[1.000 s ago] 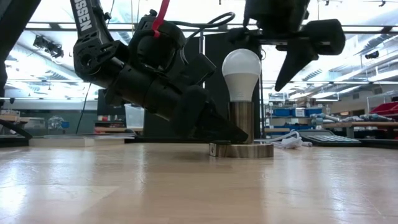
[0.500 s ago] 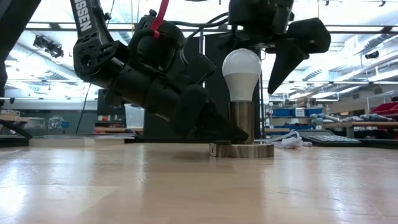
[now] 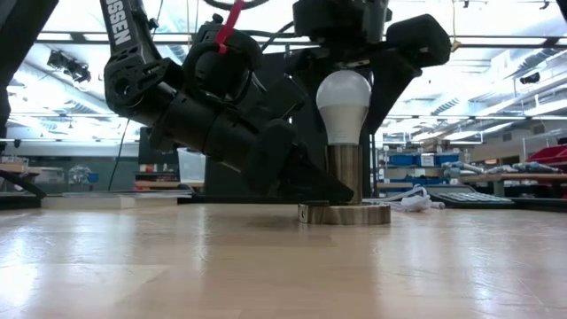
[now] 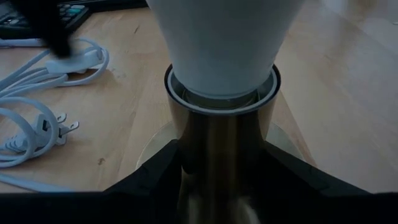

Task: Screw lightbulb
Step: Insert the lightbulb into the lamp

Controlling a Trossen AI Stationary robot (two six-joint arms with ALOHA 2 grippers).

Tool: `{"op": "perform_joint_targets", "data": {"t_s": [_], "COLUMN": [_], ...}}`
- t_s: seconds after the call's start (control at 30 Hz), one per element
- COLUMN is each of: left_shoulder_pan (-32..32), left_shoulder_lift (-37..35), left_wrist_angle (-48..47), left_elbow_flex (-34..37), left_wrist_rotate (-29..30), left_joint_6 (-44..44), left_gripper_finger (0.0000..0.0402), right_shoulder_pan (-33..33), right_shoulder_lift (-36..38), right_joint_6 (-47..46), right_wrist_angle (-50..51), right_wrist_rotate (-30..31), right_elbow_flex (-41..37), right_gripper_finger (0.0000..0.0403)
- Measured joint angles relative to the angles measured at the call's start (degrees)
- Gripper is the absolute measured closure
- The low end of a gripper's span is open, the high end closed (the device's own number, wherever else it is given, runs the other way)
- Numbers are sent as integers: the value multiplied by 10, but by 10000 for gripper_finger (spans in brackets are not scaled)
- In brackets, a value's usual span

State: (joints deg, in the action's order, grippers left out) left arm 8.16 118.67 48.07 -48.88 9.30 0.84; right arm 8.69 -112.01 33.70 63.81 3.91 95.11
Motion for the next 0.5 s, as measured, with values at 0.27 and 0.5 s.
{"op": "perform_joint_targets", "data": {"t_s": [0.27,0.5], "left_shoulder_pan": [0,0], "left_shoulder_lift": [0,0], "left_wrist_angle": [1,2], "left_elbow_flex": [0,0], "left_wrist_rotate": [0,1], "left_joint_6": [-2,-2], "left_gripper_finger": [208,208], "right_shoulder_pan": [0,3], "right_shoulder_lift": [-23,-19], "right_joint_6": [-21,-27], "right_wrist_angle": [21,5], "right_wrist_rotate": [-15,-7], "right_elbow_flex": [11,11], "right_gripper_finger": [50,57]}}
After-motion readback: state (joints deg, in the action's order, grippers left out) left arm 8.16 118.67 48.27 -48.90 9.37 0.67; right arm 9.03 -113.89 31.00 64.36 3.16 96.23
